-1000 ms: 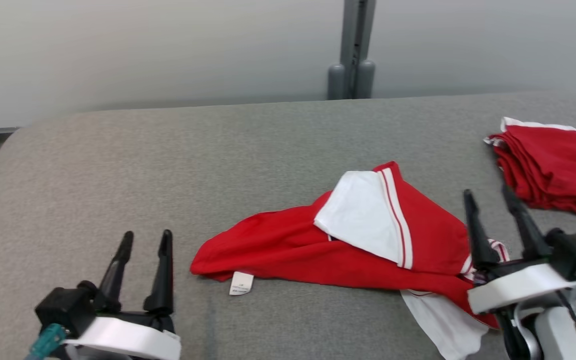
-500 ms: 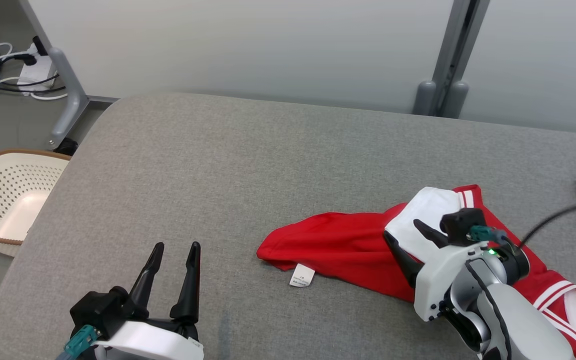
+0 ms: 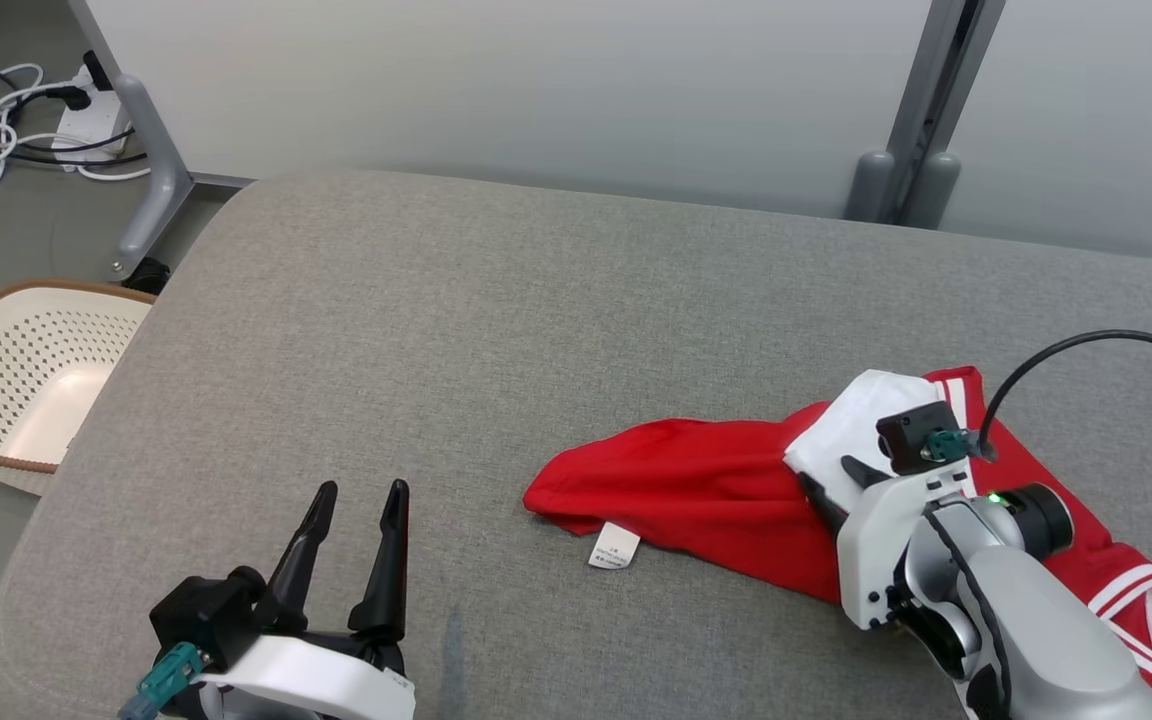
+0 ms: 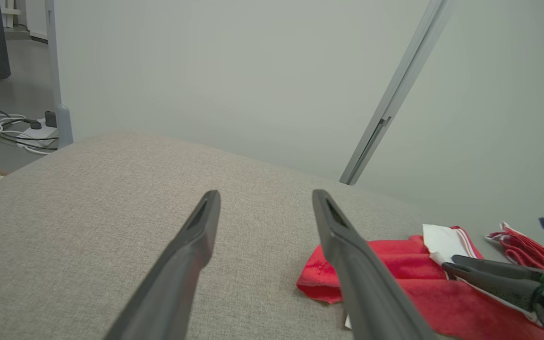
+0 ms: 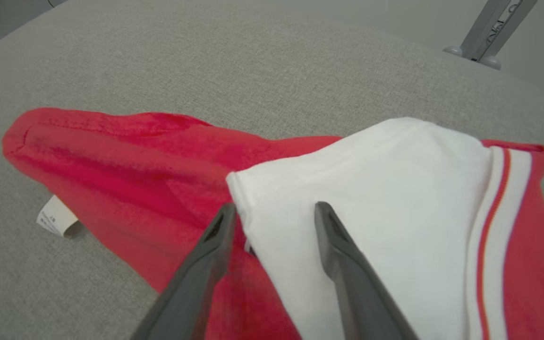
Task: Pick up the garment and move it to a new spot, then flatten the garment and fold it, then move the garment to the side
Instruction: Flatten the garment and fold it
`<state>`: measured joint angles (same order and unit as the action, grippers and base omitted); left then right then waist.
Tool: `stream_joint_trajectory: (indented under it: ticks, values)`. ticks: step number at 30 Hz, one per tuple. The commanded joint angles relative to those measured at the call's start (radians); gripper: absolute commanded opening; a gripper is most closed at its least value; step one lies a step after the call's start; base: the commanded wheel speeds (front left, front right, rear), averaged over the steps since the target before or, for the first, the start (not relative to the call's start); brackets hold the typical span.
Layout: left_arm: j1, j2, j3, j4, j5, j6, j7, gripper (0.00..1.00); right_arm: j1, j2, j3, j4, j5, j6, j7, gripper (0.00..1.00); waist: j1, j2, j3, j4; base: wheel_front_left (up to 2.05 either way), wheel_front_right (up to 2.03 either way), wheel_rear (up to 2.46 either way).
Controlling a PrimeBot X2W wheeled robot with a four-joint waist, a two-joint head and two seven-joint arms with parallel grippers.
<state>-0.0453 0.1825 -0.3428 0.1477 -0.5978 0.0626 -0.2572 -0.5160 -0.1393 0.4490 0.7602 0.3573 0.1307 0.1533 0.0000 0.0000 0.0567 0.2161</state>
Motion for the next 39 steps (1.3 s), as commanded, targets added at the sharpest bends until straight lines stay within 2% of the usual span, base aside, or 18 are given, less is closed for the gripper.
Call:
stream_joint_trajectory:
  ticks: [1, 11, 19, 20, 21, 22, 31, 39]
  values:
    - [-0.012, 0.003, 0.004, 0.003, -0.001, -0.003, -0.004, 1.0, -0.014, -0.008, -0.001, 0.007, -0.011, 0.0, -0.013, 0.0, 0.0, 0.0, 0.0, -0.003, 0.0, 0.0, 0.0]
    - [-0.019, 0.007, 0.003, 0.011, -0.004, -0.009, -0.005, 1.0, -0.05, -0.008, -0.065, 0.034, -0.025, 0.0, -0.102, 0.0, 0.0, 0.0, 0.007, -0.028, 0.0, 0.0, 0.0]
    - [-0.029, 0.007, -0.005, 0.023, -0.008, -0.018, -0.005, 1.0, -0.049, 0.009, -0.03, 0.023, 0.007, 0.0, -0.106, 0.0, 0.0, 0.0, 0.02, -0.024, 0.0, 0.0, 0.0]
    - [-0.029, 0.005, -0.006, 0.026, -0.008, -0.018, -0.005, 1.0, -0.047, 0.011, -0.023, 0.019, 0.013, 0.0, -0.108, 0.25, 0.0, 0.0, 0.02, -0.022, 0.0, 0.0, 0.0]
    - [-0.031, 0.004, -0.007, 0.029, -0.007, -0.018, -0.005, 1.0, -0.045, 0.014, -0.014, 0.016, 0.019, 0.0, -0.108, 0.7, 0.0, 0.0, 0.02, -0.02, 0.0, 0.0, 0.0]
    - [-0.032, 0.002, -0.008, 0.031, -0.008, -0.018, -0.005, 1.0, -0.043, 0.016, -0.008, 0.011, 0.024, 0.0, -0.11, 1.0, 0.0, 0.0, 0.02, -0.018, 0.0, 0.0, 0.0]
    - [-0.037, 0.002, -0.015, 0.048, -0.016, -0.022, -0.005, 1.0, -0.024, 0.015, 0.047, 0.006, 0.035, 0.0, -0.071, 1.0, 0.0, 0.0, 0.019, -0.003, 0.0, 0.0, 0.0]
    - [-0.04, 0.004, -0.018, 0.049, -0.019, -0.013, -0.004, 1.0, -0.041, 0.014, 0.04, 0.053, 0.003, 0.0, -0.054, 1.0, 0.0, 0.0, 0.024, 0.009, 0.0, 0.0, 0.0]
